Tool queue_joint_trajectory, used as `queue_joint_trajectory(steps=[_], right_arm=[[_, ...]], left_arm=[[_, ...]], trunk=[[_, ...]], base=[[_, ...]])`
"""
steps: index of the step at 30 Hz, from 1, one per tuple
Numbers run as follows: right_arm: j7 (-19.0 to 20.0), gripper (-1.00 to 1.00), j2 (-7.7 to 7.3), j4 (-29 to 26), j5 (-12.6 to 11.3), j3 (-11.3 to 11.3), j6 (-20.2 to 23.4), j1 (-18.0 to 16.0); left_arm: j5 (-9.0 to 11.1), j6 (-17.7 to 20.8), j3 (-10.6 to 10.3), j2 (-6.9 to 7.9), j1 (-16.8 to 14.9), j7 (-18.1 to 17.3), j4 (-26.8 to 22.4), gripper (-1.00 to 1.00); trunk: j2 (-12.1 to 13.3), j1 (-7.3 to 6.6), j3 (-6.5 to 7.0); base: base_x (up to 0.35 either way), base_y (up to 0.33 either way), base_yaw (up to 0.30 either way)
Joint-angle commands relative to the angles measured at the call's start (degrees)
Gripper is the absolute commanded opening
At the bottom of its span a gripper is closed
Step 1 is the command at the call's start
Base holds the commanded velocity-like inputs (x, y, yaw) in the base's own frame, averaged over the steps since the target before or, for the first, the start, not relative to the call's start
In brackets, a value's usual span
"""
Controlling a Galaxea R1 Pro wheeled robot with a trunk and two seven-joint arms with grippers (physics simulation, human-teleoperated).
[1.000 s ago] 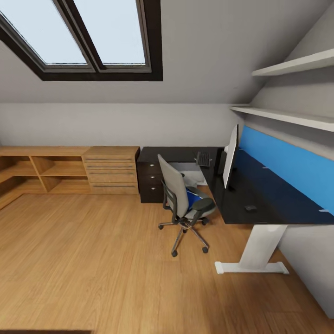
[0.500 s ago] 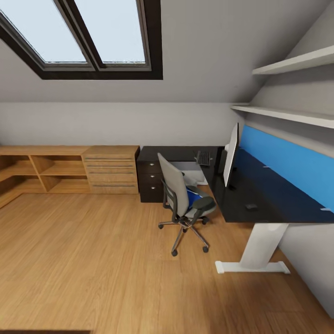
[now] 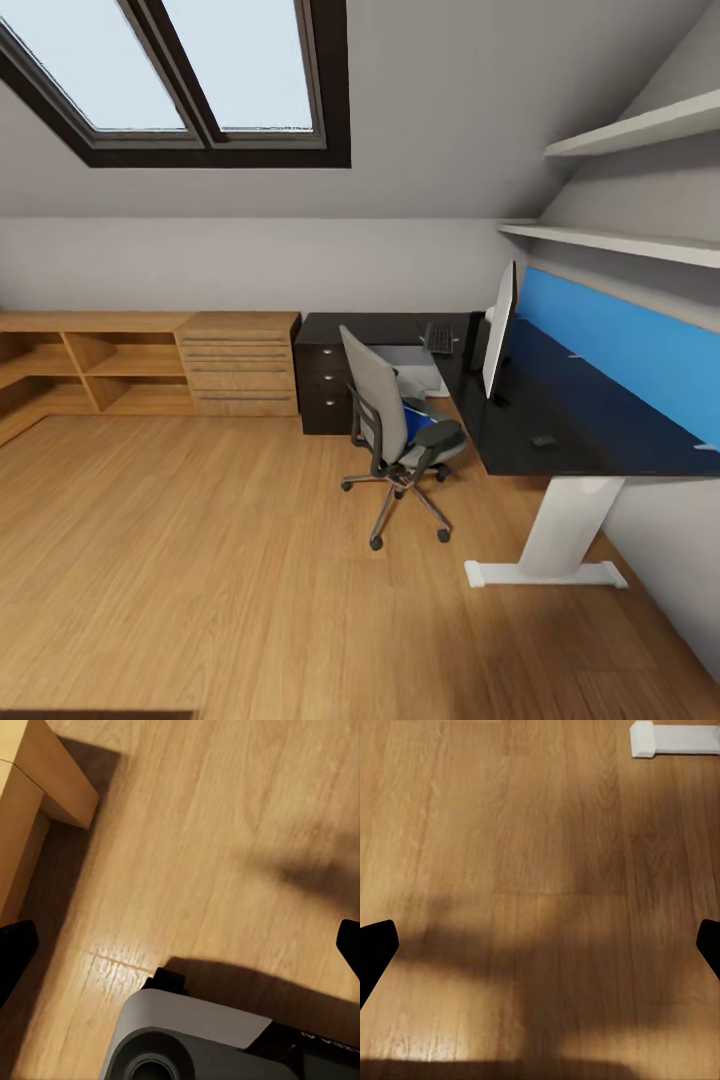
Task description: In the bedroom, organize the workspace by keeping the computer under the desk, ensuring the monitor is on the desk, placing the keyboard on the desk next to the monitor, placing the mouse on the desk next to the keyboard, moving the folder from the swivel chair onto the desk next to the mouse, stacking the notebook on top of the folder with the pen on top of the notebook, and positioning the swivel chair next to the desk.
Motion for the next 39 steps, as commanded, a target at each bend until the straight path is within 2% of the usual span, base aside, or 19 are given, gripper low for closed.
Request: queue_joint_trajectory(steps=[1,39], right_arm=[[-0.32,1.00,0.02,0.06,0.21,-0.03,-0.15,-0.04],[-0.46,1.00,0.13,0.06,0.52,0.05,-0.21,-0.04]], left_arm=[[0.40,-0.19,-0.49,0.05,-0.02,0.46,-0.02,1.00],[0.39,-0.19,-0.49,0.05,0.00,0.42,0.06,1.00]], trunk=[[-0.45,0.23,-0.24],[-15.69,8.57,-7.06]], base=[[0.000,0.000,0.000],[0.000,0.000,0.000]])
